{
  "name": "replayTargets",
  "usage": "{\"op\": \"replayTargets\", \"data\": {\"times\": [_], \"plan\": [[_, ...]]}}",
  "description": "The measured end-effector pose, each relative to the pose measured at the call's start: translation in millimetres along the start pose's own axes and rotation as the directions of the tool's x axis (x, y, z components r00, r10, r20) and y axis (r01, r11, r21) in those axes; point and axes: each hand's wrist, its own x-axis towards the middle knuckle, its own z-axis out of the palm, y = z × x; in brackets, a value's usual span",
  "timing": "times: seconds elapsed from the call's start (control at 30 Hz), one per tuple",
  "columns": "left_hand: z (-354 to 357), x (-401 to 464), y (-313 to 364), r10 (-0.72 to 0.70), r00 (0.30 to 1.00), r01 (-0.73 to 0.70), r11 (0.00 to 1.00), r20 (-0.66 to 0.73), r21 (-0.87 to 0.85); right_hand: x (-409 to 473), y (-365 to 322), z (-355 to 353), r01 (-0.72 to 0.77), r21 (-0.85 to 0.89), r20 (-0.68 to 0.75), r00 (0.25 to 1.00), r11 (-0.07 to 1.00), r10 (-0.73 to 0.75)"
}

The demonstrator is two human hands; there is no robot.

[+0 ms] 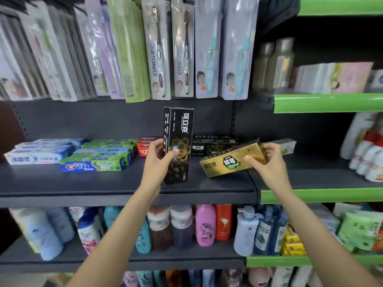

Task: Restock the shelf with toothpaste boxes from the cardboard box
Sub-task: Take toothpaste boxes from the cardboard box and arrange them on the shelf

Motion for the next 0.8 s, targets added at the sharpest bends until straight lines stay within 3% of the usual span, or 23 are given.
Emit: {"op": "replayTargets", "data": {"times": [0.13,0.23,0.3,0.4,0.47,0.53,0.63,0.73,0.8], "plan": [[20,17,0,0.044,0.999,-0.045,0.999,-0.017,-0.029,12,20,-15,-0.034,-0.355,0.177,0.979,0.934,0.103],[30,26,-3,0.009,1.000,-0.011,0.992,-0.018,-0.122,13,28,-21,0.037,-0.546,0.299,0.942,0.837,0.154],[34,27,-5,0.030,0.999,-0.033,0.988,-0.024,-0.149,12,26,-21,0.112,-0.601,0.323,0.940,0.792,0.112],[42,27,-2,0.108,0.994,-0.111,0.983,-0.025,-0.144,12,-6,-12,0.271,-0.430,0.320,0.938,0.861,-0.134],[50,30,2,0.148,0.989,-0.147,0.975,-0.009,-0.169,18,-40,1,0.407,-0.281,0.372,0.881,0.869,-0.292],[62,31,5,0.168,0.985,-0.156,0.970,0.049,-0.188,32,-68,16,0.444,-0.161,0.421,0.839,0.882,-0.345],[80,30,1,0.155,0.976,-0.133,0.980,0.152,-0.145,55,-83,31,0.378,-0.008,0.513,0.796,0.926,-0.320],[84,38,-12,0.081,0.966,-0.117,0.984,0.246,0.135,72,-70,32,0.371,-0.022,0.559,0.775,0.929,-0.296],[73,46,-26,0.032,0.934,-0.193,0.882,0.355,0.429,83,-56,27,0.466,-0.174,0.522,0.790,0.867,-0.320]]}}
